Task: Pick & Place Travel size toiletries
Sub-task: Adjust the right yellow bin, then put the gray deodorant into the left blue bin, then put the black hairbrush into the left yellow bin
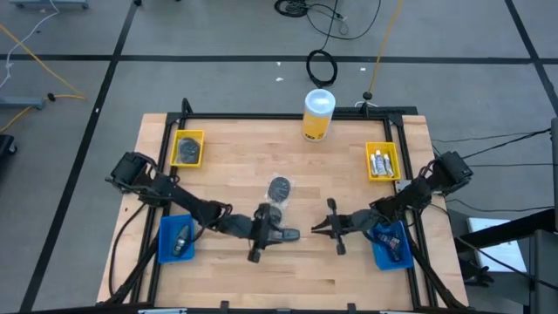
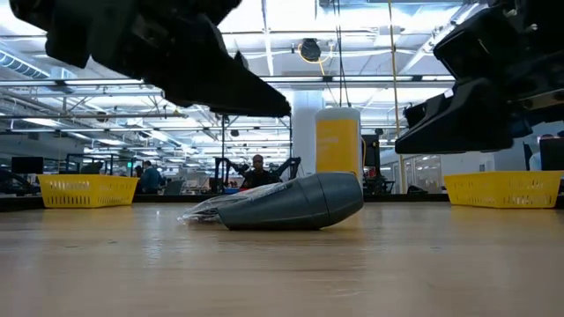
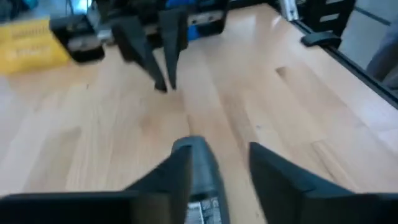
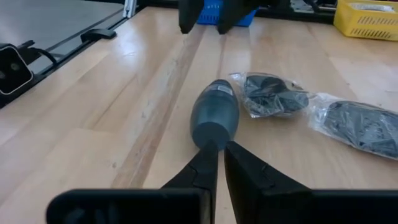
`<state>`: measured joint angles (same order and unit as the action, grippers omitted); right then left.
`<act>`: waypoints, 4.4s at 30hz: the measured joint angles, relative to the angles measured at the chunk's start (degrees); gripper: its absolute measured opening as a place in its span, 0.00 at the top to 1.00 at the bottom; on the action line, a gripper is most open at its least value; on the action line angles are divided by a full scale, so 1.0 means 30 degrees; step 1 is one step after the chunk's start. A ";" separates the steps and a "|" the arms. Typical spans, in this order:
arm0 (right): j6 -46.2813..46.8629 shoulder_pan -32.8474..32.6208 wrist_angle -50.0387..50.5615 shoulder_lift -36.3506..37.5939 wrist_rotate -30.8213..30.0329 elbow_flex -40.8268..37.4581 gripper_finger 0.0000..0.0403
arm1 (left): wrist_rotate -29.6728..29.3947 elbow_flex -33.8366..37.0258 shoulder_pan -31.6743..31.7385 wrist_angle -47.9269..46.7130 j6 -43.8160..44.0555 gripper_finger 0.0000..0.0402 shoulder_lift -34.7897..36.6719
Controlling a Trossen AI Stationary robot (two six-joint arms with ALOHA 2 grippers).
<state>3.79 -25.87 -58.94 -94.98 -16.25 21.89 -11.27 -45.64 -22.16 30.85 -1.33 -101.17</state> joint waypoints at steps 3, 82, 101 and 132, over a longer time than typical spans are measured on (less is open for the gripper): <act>0.0015 0.0002 -0.0007 0.0000 0.0000 0.0000 0.94 | -0.0064 0.0005 0.0402 -0.0658 0.1139 0.45 -0.0005; -0.0408 0.2974 -0.1634 0.0000 0.0029 -0.0015 0.95 | 0.4229 -0.4536 -1.1270 -4.0137 4.5612 0.44 0.2576; 0.0492 0.2974 -0.1180 0.0000 0.0058 -0.0015 0.95 | 0.4543 -0.3339 -1.0721 -3.8578 4.4996 0.19 0.3572; 0.0444 0.2974 -0.0880 0.0000 0.0036 -0.0010 0.95 | -0.8813 -0.3880 -0.2706 -1.1483 0.6764 0.31 -0.0918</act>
<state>5.13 -16.95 -61.58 -94.98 -16.14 21.86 -37.71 -57.28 -30.28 -3.60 18.96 -103.93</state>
